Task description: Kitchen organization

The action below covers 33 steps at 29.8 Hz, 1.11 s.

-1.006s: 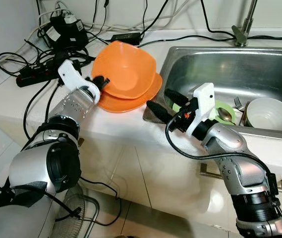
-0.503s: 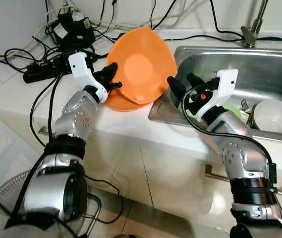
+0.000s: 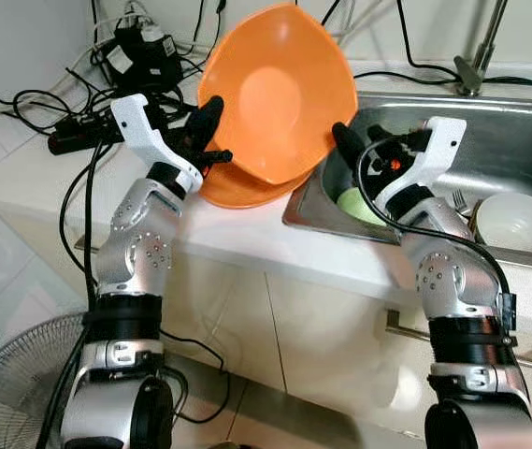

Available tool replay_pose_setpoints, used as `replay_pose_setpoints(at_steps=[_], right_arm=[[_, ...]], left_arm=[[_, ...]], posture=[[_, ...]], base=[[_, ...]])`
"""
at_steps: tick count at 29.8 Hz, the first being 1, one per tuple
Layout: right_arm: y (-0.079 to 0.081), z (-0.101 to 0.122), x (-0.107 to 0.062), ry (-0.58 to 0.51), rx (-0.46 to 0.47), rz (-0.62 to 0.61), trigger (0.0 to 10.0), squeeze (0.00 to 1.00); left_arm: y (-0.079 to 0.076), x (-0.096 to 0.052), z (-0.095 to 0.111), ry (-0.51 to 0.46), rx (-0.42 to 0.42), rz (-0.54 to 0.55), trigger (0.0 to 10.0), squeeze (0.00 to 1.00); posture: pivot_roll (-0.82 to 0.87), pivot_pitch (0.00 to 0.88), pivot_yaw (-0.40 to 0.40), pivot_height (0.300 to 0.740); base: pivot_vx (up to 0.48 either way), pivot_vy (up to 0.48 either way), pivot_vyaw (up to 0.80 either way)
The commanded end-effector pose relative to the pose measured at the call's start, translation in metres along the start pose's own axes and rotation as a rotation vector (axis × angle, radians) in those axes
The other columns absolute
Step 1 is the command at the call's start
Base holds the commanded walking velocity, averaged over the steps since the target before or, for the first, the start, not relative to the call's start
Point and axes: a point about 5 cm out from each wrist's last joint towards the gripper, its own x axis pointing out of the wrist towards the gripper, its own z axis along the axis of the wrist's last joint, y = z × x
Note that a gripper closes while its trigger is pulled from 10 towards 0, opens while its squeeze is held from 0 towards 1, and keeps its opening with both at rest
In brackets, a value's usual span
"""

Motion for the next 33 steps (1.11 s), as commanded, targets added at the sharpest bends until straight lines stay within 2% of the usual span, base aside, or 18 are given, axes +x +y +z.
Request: replay_pose_setpoints(at_steps=[1, 10, 11, 13, 15, 21, 33], right_arm=[[0.002, 0.002, 0.005, -0.015, 0.022, -0.003, 10.0, 0.00], [0.004, 0.003, 0.010, -0.020, 0.060, 0.008, 10.0, 0.00], [0.004, 0.003, 0.010, -0.020, 0.063, 0.010, 6.2, 0.00], [0.007, 0.001, 0.010, -0.006, 0.110, 0.042, 0.0, 0.00], [0.010, -0.002, 0.009, 0.028, 0.161, 0.084, 0.0, 0.00], [0.012, -0.008, 0.005, 0.088, 0.169, 0.145, 0.0, 0.00], [0.001, -0.003, 0.002, 0.100, 0.188, 0.122, 0.0, 0.00]], left_arm=[[-0.006, -0.001, 0.009, -0.027, -0.015, -0.030, 0.0, 0.00], [-0.018, -0.006, -0.004, 0.028, -0.091, -0.089, 0.0, 0.00], [-0.018, -0.007, -0.003, 0.028, -0.099, -0.088, 0.0, 0.00], [-0.017, -0.007, -0.002, 0.028, -0.110, -0.084, 0.0, 0.00], [-0.014, -0.007, -0.002, 0.027, -0.108, -0.074, 0.0, 0.00], [-0.010, -0.007, 0.002, 0.020, -0.107, -0.061, 0.0, 0.00], [-0.011, -0.008, 0.002, 0.040, -0.121, -0.081, 0.0, 0.00]], posture=[[-0.07, 0.000, 0.134, 0.740], [-0.08, 0.000, 0.131, 0.740], [-0.08, 0.000, 0.130, 0.740], [-0.08, 0.000, 0.127, 0.740], [-0.08, 0.000, 0.127, 0.740], [-0.08, 0.000, 0.126, 0.740], [-0.08, 0.000, 0.129, 0.740]], base=[[0.000, 0.000, 0.00], [0.000, 0.000, 0.00], [0.000, 0.000, 0.00], [0.000, 0.000, 0.00], [0.000, 0.000, 0.00], [0.000, 0.000, 0.00], [0.000, 0.000, 0.00]])
